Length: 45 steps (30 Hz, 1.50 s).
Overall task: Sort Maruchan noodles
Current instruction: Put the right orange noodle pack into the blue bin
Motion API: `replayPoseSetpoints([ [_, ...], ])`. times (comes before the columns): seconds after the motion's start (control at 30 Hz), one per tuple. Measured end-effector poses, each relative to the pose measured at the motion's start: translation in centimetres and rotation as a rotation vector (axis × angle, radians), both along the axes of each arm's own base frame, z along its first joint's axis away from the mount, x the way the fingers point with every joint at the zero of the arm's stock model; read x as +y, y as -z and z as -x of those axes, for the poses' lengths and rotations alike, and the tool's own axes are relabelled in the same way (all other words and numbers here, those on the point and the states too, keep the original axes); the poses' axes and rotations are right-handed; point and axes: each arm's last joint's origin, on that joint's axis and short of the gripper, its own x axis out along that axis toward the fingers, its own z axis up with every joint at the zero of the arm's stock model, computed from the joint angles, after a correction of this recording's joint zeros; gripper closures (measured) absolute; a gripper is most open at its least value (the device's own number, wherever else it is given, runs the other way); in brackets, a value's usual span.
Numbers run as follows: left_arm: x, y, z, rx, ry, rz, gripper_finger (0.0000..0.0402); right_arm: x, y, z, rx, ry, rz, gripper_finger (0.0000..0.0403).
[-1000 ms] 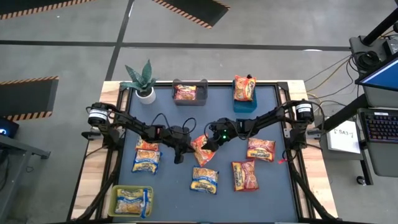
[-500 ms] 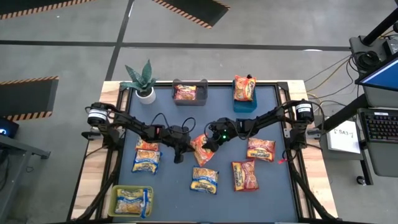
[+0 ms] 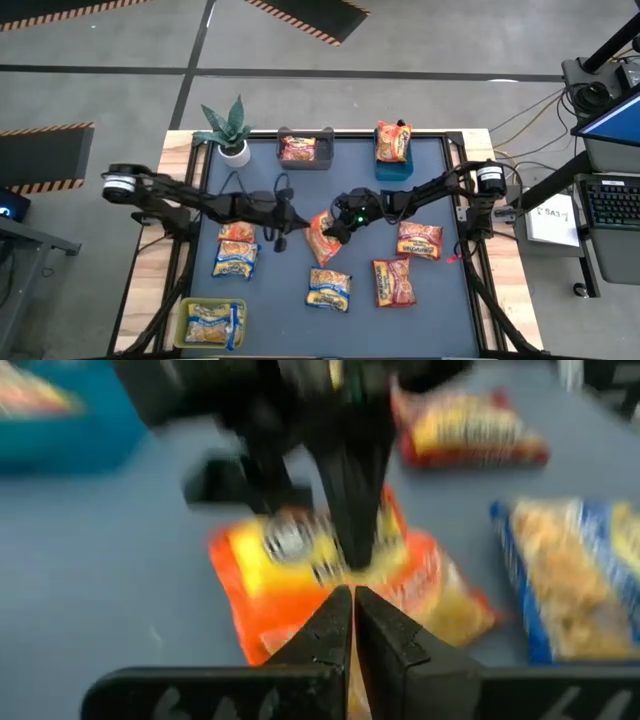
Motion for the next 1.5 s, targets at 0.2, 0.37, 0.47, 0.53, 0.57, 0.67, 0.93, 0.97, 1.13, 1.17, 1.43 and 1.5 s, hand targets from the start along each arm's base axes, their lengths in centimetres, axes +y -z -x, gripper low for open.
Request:
replayPoseSetpoints([
  [0.2, 0.6, -3.8, 2.5, -0.237, -0.023, -0.021, 0.0401, 0.0, -1.3, 0.1, -0.057, -0.023, 0.05, 0.0266],
  [0.37, 0.8, -5.1, 4.4, -0.393, -0.028, 0.043, 0.04, 0.1, -2.5, 0.1, -0.135, -0.03, 0.141, 0.0285],
  [0.47, 0.9, -5.2, 5.2, -0.439, 0.09, 0.185, 0.038, 0.9, -4.0, 0.5, -0.283, -0.082, 0.307, 0.0291],
  [0.53, 0.9, -5.1, 5.4, -0.457, 0.145, 0.273, 0.0354, 1.8, -5.2, 0.9, -0.418, -0.096, 0.402, 0.0293],
  [0.57, 0.9, -5.1, 5.5, -0.468, 0.15, 0.298, 0.0338, 2.2, -5.5, 1.3, -0.468, -0.108, 0.441, 0.0293],
  [0.67, 0.9, -5.1, 5.5, -0.492, 0.147, 0.321, 0.0279, 2.9, -6.4, 2.7, -0.602, -0.116, 0.567, 0.0294],
  [0.93, 1.2, -4.3, 3.9, -0.47, 0.085, 0.322, 0.0108, 4.2, -7.6, 4.8, -0.674, -0.02, 0.809, 0.0294],
  [0.97, 1.3, -4.1, 3.5, -0.468, 0.085, 0.323, 0.0093, 4.2, -7.6, 4.8, -0.676, -0.016, 0.819, 0.0294],
  [1.13, 1.5, -3.7, 1.1, -0.495, 0.098, 0.327, 0.0051, 4.2, -8.1, 4.7, -0.685, -0.001, 0.865, 0.0294],
  [1.17, 1.5, -3.6, 0.7, -0.5, 0.105, 0.327, 0.005, 4.2, -8.1, 4.7, -0.68, 0.009, 0.876, 0.0294],
  [1.43, 1.9, -2.5, -2.0, -0.519, 0.111, 0.318, 0.0093, 4.1, -8.1, 4.7, -0.661, 0.028, 0.919, 0.0294],
  [1.5, 1.9, -2.2, -2.4, -0.51, 0.11, 0.319, 0.0115, 4.1, -8.0, 4.7, -0.651, 0.024, 0.92, 0.0294],
])
